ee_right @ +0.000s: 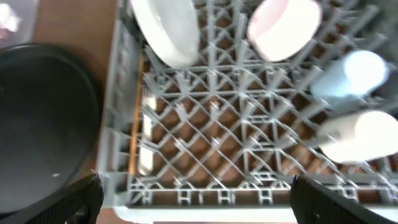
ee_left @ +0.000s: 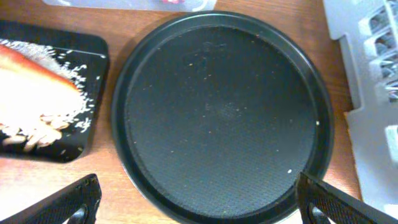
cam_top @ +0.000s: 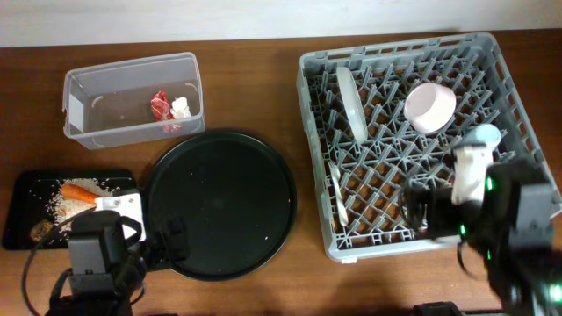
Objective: Sort waste into correct bins and load items into the dishwasher rack
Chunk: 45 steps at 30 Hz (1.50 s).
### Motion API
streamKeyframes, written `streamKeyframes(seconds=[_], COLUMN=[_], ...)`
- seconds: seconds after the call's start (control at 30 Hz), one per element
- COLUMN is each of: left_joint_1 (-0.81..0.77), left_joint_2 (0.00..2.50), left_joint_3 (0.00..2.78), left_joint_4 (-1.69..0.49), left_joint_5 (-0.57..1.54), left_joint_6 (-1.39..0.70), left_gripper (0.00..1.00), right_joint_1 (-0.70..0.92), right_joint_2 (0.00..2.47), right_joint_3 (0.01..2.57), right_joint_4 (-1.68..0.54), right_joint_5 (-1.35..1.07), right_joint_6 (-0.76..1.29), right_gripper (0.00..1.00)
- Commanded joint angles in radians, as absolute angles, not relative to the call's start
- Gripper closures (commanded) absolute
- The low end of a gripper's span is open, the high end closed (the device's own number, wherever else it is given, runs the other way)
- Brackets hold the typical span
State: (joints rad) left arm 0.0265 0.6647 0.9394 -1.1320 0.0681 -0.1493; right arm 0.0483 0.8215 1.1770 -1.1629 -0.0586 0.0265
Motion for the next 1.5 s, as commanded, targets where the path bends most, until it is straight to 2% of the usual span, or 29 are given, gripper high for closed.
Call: streamKeyframes(seconds=[0.0,0.73,0.97,1.13,1.27,1.37,1.47], left_joint_1=[0.025,0.025,0.025,0.025,0.025,0.025,0.025], left_joint_2=[0.659,0.659,0.659,0.659,0.659,0.659,0.659], left_joint_3=[0.935,0.935,0.935,0.935,0.935,0.935,0.935], left_joint_4=[-1.143,-1.145,-1.145,-1.145,-1.145,-1.145,-1.145], left_joint_5=[0.109,0.109,0.109,0.109,0.109,0.109,0.109], left_joint_6=[-0.144,-0.144,-0.144,-0.144,-0.144,-0.144,-0.144], left_gripper=[0.01,0.01,0.01,0.01,0.01,0.01,0.01], right_joint_1=[0.045,0.045,0.045,0.045,0.045,0.045,0.045], right_joint_2=[0.71,0.688,0.43,0.148,0.018,0.003,0.003], right_joint_3=[1.132,1.108,0.802,0.41,0.212,0.118,0.062], right_joint_4=[-1.155,-1.143,-0.767,-0.406,-0.187,-0.039,0.02], right_joint_5=[0.023,0.035,0.0,-0.007,-0.018,-0.012,-0.01], right_joint_6=[0.035,0.035,0.035,0.035,0.035,0.023,-0.06], right_gripper=[0.01,0.02,0.01,0.01,0.01,0.01,0.01])
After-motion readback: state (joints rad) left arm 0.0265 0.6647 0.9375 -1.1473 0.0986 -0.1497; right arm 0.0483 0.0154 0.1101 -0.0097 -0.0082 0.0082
